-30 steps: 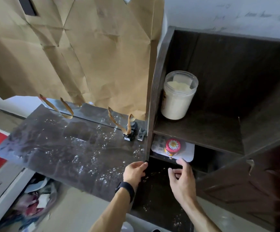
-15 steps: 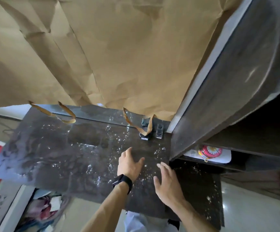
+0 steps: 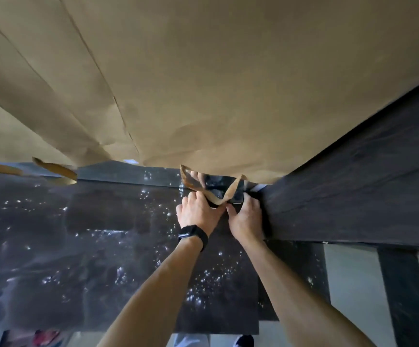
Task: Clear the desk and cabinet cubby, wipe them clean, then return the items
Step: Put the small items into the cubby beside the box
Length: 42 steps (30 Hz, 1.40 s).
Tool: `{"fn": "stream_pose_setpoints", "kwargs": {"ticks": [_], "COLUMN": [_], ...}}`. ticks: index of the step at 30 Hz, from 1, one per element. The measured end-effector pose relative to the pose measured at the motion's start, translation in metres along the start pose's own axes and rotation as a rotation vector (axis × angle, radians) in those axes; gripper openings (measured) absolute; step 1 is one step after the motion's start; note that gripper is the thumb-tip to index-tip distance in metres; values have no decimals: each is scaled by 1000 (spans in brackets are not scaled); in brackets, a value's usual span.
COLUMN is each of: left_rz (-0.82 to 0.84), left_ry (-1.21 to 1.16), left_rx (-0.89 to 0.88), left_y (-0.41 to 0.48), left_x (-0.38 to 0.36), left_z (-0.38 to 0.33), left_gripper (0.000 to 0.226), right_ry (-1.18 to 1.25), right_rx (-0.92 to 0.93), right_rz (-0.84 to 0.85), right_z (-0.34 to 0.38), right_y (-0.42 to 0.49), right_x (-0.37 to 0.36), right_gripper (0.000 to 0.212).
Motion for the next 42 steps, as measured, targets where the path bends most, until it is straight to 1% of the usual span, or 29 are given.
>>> {"fn": "stream_pose_setpoints", "kwargs": {"ticks": [2,6,9,11,13,17,21,23,26,28,33,34,36,39,42], "left_rz": [17,35,47,51,47,29,11,18,30,4,-32,-29,-5,12,-27], "left_ry": [-44,-48,-132,-171,-172,-161,-155,-144,-136,-151,-244,-280,-397,-652,-754], "left_rx": [34,73,113,138,148,182,199,202,207,210,182,213,333,510,561], "left_y": [-5,-22,-37,-50,-66,-102,-151,-177,-216,-242,-294,-299,-306,-302,-277], "left_x": [4,12,14,16,18,21,22,18,6,0,-27,-32,-46,-74,-121], "left_z": [7,27,44,52,56,62,57,48,22,-5,-104,-125,-163,-208,-231], "left_gripper": [67,56,62,64,64,61,54,54,56,53,44,43,43,43,49], "right_ry": [-9,-126,-153,-114,-66,22,91,118,149,178,217,204,161,133,174], "right_rx": [-58,-69,-71,-32,49,206,215,219,208,188,124,110,95,76,28], "right_rz": [-19,-50,3,45,72,151,249,250,238,248,194,186,171,113,61], "right_z": [2,8,9,6,-2,-36,-88,-114,-153,-181,-263,-278,-307,-344,-367], "right_y": [5,14,11,-6,-33,-95,-132,-138,-137,-134,-120,-117,-112,-103,-94], "right_x": [0,-2,-3,1,11,40,79,99,133,157,216,228,251,277,292], "right_gripper": [52,43,37,35,35,35,37,35,35,34,26,23,23,30,36]}}
Point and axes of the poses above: each hand's wrist, its own y-axis towards the middle knuckle, its own x-axis out of the back of the hand, z = x × y, the point moved 5 cm from there along y, towards the middle knuckle, and after that the axes turned 12 degrees about -z, right-handed, at the moved point
